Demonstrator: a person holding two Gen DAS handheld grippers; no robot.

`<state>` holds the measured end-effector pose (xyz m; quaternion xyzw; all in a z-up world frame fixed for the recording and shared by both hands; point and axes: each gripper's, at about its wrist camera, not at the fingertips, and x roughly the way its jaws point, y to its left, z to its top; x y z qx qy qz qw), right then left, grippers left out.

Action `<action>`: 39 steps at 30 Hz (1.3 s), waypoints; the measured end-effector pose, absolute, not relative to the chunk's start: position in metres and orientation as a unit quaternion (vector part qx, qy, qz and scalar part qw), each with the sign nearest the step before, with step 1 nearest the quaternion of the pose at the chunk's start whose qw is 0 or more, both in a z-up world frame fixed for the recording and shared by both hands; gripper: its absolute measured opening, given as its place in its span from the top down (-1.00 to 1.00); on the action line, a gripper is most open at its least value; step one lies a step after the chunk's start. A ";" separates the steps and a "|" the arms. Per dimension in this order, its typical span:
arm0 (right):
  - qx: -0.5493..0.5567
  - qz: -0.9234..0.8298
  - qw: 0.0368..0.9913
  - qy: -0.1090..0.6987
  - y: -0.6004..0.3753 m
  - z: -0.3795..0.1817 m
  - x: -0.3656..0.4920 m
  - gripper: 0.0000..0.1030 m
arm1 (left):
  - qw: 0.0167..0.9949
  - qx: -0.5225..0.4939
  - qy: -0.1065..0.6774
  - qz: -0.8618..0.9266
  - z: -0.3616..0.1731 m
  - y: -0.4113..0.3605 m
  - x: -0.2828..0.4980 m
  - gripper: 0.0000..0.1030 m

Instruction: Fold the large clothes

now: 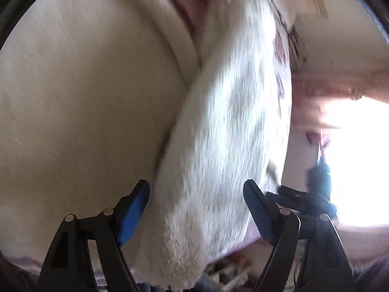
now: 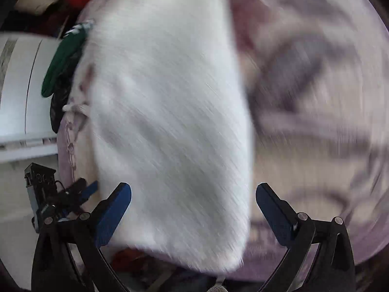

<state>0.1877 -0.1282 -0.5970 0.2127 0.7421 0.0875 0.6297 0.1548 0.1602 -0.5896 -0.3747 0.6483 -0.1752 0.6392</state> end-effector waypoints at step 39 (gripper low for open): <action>0.748 0.123 0.387 0.525 -0.175 -0.640 0.315 0.03 | 0.529 -0.603 0.587 -0.110 -0.563 0.158 0.387 0.22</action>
